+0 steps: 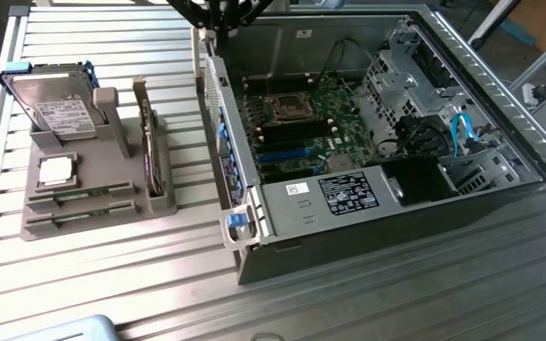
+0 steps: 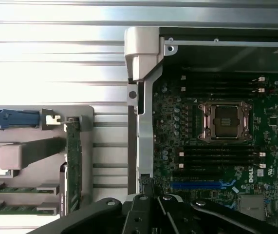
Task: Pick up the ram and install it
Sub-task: 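Reach for the ram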
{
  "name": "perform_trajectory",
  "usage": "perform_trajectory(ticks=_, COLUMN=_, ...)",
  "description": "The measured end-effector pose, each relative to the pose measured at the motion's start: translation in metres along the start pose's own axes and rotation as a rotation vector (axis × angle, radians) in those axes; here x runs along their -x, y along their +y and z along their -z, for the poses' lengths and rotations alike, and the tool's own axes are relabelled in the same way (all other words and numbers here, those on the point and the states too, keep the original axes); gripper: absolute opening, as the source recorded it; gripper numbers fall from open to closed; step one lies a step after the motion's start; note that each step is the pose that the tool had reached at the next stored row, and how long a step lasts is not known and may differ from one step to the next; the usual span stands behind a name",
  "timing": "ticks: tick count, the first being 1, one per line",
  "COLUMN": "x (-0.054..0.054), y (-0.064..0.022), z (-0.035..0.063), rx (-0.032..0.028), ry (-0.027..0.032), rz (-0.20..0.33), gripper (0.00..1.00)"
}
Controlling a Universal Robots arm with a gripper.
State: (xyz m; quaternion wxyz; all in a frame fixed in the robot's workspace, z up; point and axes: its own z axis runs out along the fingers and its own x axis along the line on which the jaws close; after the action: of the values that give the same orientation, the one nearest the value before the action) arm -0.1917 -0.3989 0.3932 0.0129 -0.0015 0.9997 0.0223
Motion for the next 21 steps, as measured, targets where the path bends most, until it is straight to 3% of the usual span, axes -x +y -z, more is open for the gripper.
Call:
perform_trajectory(ticks=3, x=-0.017, y=0.0001, z=0.0005, rx=-0.0002, ry=-0.0003, rz=0.000, gripper=0.11)
perform_trajectory(ticks=4, x=-0.029, y=0.0001, z=0.0007, rx=0.0000, ry=-0.0011, rz=0.000, gripper=0.11)
perform_trajectory(ticks=11, x=-0.077, y=0.0003, z=0.0020, rx=-0.0001, ry=-0.0025, rz=0.000, gripper=0.11)
perform_trajectory(ticks=21, x=-0.135, y=0.0005, z=0.0036, rx=-0.0001, ry=-0.0028, rz=0.000, gripper=0.11)
